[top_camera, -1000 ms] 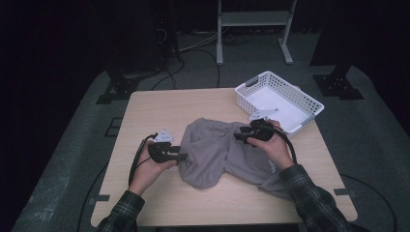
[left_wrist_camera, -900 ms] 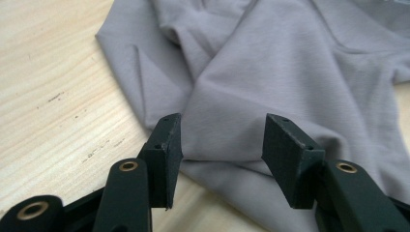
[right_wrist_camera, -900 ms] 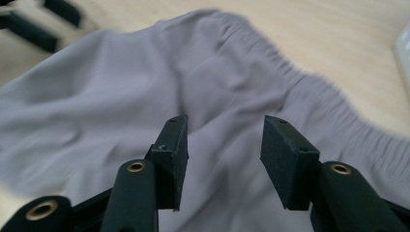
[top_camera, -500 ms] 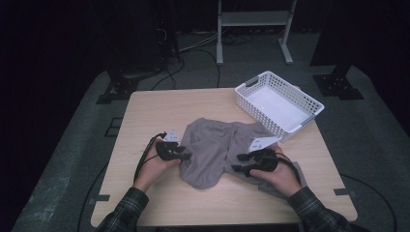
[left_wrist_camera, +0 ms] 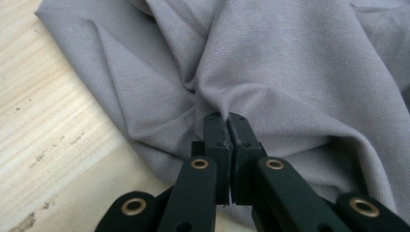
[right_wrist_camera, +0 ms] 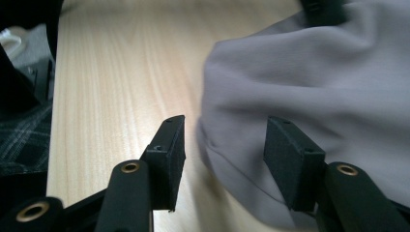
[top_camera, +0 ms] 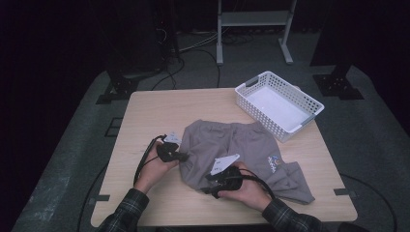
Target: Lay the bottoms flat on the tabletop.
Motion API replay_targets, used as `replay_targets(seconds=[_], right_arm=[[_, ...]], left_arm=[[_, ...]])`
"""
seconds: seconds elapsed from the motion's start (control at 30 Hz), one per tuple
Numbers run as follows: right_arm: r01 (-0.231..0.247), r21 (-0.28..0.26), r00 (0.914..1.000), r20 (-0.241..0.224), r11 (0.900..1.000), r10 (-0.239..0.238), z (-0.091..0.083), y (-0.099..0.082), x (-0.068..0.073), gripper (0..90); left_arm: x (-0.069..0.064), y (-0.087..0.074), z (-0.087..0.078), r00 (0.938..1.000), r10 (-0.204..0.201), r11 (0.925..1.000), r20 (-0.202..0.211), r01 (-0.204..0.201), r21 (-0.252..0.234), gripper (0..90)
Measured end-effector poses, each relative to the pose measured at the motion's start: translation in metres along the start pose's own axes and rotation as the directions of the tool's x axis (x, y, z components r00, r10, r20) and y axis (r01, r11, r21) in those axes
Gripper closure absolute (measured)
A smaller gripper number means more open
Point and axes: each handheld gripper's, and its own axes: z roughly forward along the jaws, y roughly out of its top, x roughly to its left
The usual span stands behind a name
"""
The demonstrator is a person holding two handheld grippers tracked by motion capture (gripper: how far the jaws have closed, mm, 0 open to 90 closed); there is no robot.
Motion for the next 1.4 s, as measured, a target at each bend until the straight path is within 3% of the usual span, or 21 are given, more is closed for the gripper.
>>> replay_targets(seconds=[0.1,0.17,0.2,0.23,0.3,0.47,0.5,0.63,0.8,0.97,1.07,1.23,1.4], right_arm=[[0.056,0.039,0.9982,0.02,0.9977,-0.057,0.01,-0.001,0.006,51.4],[0.078,0.067,0.9955,0.05,0.9947,-0.081,0.014,-0.004,0.007,59.0],[0.083,0.056,0.9943,0.061,0.9949,-0.087,0.014,-0.005,0.007,65.3],[0.084,0.048,0.9938,0.069,0.9953,-0.087,0.013,-0.006,0.006,73.8],[0.079,0.058,0.9935,0.078,0.9952,-0.084,0.01,-0.007,0.004,82.5],[0.039,-0.004,0.9975,0.058,0.9992,-0.039,-0.011,0.0,-0.003,84.7],[0.029,-0.024,0.9982,0.054,0.9993,-0.027,-0.015,0.001,-0.004,84.8],[-0.002,-0.118,0.9983,0.057,0.993,0.009,-0.046,0.007,-0.015,84.8],[-0.04,-0.228,0.9944,0.086,0.9727,0.061,-0.087,0.01,-0.031,85.0],[-0.061,-0.319,0.9843,0.138,0.9457,0.11,-0.127,0.009,-0.049,85.1],[-0.072,-0.355,0.9771,0.163,0.9322,0.137,-0.144,0.007,-0.058,85.2],[-0.08,-0.395,0.9595,0.218,0.9153,0.178,-0.17,0.004,-0.071,85.4],[-0.116,-0.386,0.9375,0.262,0.9151,0.229,-0.174,-0.002,-0.092,85.4]], left_arm=[[-0.004,-0.001,-0.002,1.0,0.006,1.0,0.008,-0.006,0.006,88.6],[-0.007,-0.001,-0.005,0.9998,0.014,0.9998,0.014,-0.015,0.01,88.6],[-0.009,-0.001,-0.007,0.9996,0.018,0.9998,0.021,-0.018,0.009,88.7],[-0.011,0.0,-0.01,0.9995,0.019,0.9998,0.026,-0.019,0.006,88.7],[-0.015,0.001,-0.016,0.9993,0.014,0.9998,0.035,-0.014,-0.016,89.0],[-0.022,0.012,-0.04,0.9982,0.04,0.995,0.044,-0.035,-0.093,89.1],[-0.025,0.015,-0.045,0.9982,0.03,0.9917,0.053,-0.023,-0.126,89.1],[-0.035,0.029,-0.067,0.996,0.065,0.9788,0.061,-0.052,-0.198,89.1],[-0.048,0.047,-0.088,0.9915,0.107,0.9564,0.075,-0.082,-0.28,89.0],[-0.058,0.063,-0.105,0.9873,0.143,0.9321,0.07,-0.11,-0.345,89.0],[-0.059,0.068,-0.108,0.9868,0.145,0.9241,0.072,-0.109,-0.366,89.0],[-0.058,0.071,-0.11,0.9875,0.139,0.9201,0.074,-0.101,-0.378,88.9],[-0.048,0.071,-0.099,0.9911,0.106,0.9239,0.08,-0.068,-0.376,88.7]])
